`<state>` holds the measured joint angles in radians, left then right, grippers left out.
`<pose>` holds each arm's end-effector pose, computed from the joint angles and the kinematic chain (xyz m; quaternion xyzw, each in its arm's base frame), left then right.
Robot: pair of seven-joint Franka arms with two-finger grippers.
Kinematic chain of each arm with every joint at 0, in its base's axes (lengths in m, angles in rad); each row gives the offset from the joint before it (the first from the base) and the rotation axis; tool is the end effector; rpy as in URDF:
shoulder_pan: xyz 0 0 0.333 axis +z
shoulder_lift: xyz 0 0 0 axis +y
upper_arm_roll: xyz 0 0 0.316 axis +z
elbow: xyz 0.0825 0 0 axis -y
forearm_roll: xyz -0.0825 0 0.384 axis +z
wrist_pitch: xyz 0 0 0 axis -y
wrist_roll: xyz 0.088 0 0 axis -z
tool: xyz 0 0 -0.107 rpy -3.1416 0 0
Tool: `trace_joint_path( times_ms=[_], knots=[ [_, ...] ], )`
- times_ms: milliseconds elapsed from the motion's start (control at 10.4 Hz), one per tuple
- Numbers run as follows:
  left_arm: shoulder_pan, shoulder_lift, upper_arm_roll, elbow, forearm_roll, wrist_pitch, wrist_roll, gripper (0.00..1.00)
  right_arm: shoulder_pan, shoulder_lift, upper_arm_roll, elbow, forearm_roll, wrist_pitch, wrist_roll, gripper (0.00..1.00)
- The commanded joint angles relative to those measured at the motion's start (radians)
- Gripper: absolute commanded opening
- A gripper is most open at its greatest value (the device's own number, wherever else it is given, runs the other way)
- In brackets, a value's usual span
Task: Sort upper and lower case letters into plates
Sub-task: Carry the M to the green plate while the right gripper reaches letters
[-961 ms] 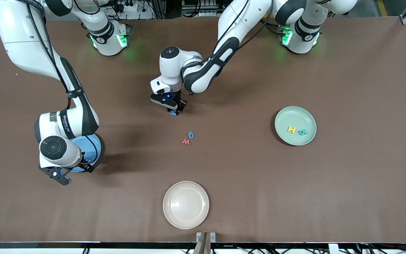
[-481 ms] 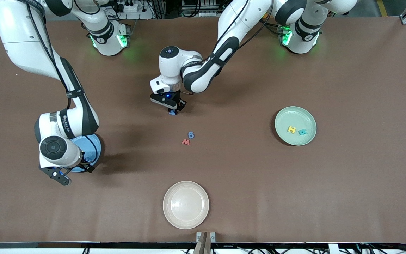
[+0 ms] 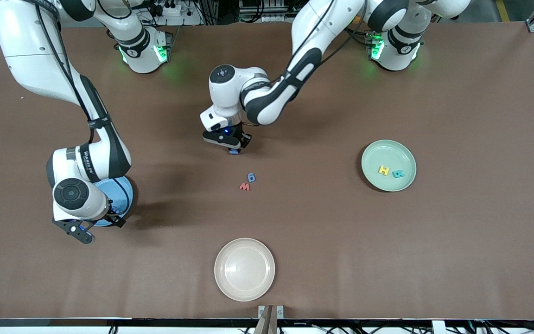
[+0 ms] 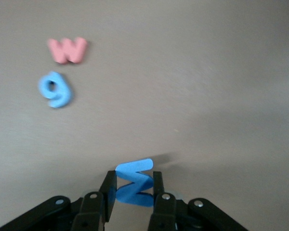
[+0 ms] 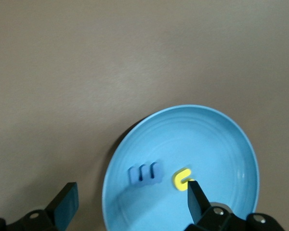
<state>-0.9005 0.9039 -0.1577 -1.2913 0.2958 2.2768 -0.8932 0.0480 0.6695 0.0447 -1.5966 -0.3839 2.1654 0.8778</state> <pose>0.4032 -0.6406 0.2121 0.9874 -0.1399 0.0731 0.0075 0.6858 0.0451 0.2338 0.9505 -0.2739 0.0220 0.1451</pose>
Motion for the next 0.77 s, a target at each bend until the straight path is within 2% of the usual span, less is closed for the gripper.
trace_joint_path(
  times_ms=[0,192,384,481,577,673],
  knots=[
    [0.118,-0.123,-0.026,-0.023,-0.125,-0.129,0.228,0.0,0.016,-0.002,0.084,0.018,0.038,0.002,0.01,1.0],
    [0.21,-0.192,-0.025,-0.035,-0.188,-0.233,0.443,0.0,0.143,0.015,0.104,0.078,0.138,0.016,0.003,1.0],
    [0.329,-0.247,-0.039,-0.071,-0.188,-0.345,0.642,0.0,0.298,0.099,0.104,0.171,0.196,0.01,0.009,1.0],
    [0.412,-0.281,-0.058,-0.118,-0.19,-0.37,0.749,0.01,0.359,0.131,0.103,0.2,0.258,0.013,0.033,1.0],
    [0.51,-0.313,-0.1,-0.175,-0.187,-0.367,0.825,0.01,0.406,0.163,0.103,0.226,0.279,0.014,0.077,1.0],
    [0.558,-0.344,-0.109,-0.23,-0.188,-0.359,0.879,0.01,0.444,0.201,0.103,0.269,0.281,0.014,0.116,1.0]
  ],
)
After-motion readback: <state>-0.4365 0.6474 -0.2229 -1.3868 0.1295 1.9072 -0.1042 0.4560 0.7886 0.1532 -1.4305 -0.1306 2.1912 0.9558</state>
